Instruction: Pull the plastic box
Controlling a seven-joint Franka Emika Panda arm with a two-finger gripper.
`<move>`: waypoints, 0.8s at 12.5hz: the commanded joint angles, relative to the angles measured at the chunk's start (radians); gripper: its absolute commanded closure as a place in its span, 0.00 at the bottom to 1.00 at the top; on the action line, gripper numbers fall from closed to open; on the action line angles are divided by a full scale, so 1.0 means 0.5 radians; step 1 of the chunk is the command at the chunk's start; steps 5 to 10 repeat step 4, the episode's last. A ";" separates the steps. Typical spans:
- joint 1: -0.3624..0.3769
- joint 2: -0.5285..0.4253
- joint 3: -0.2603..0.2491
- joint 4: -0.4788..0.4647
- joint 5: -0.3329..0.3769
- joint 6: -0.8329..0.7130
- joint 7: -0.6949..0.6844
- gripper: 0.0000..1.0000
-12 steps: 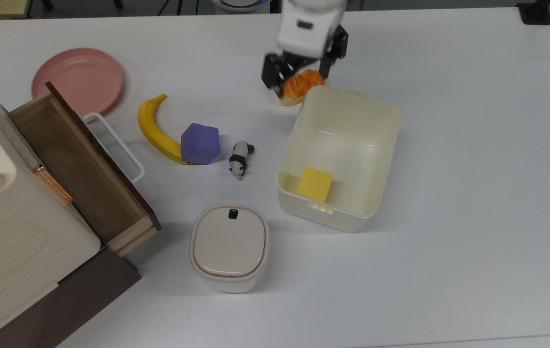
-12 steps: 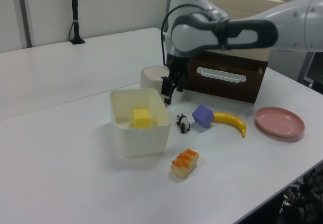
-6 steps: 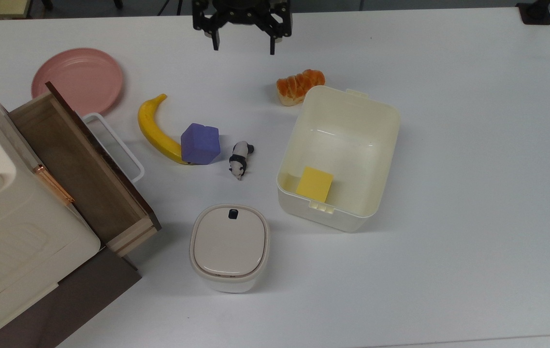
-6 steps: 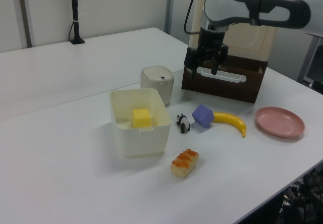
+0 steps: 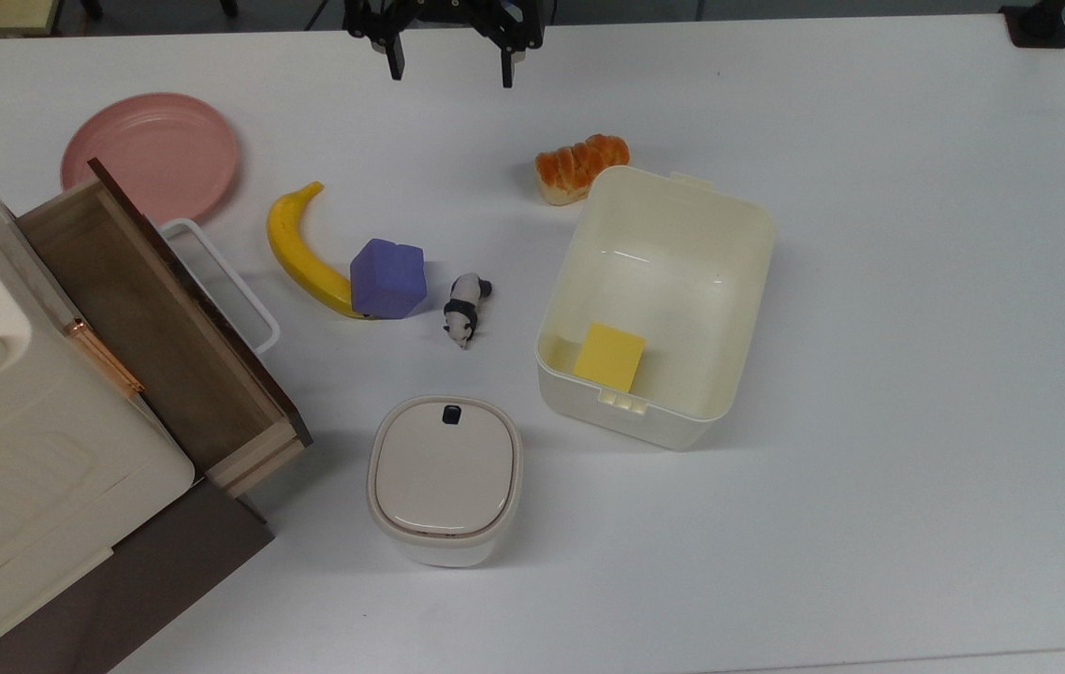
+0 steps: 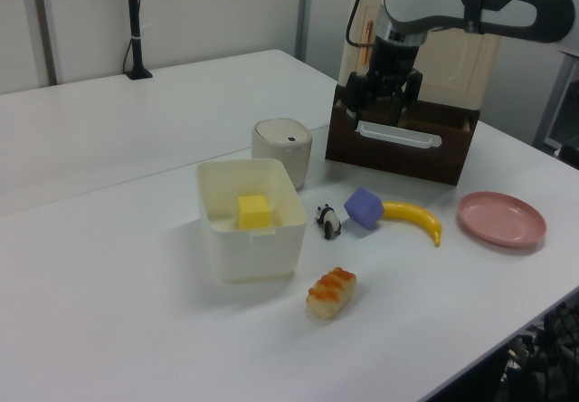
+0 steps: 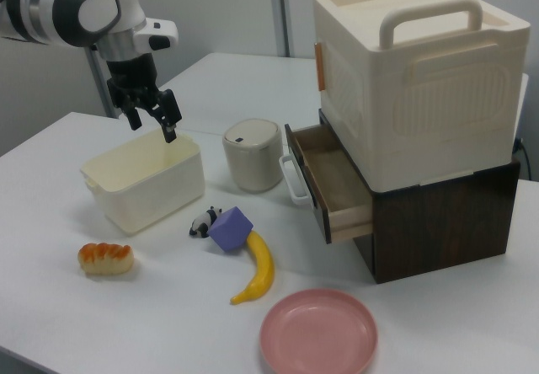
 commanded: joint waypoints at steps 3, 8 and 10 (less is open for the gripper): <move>0.012 -0.031 -0.018 -0.023 0.059 -0.025 -0.083 0.00; 0.015 -0.028 -0.015 -0.026 0.059 -0.022 -0.083 0.00; 0.015 -0.028 -0.015 -0.026 0.059 -0.022 -0.083 0.00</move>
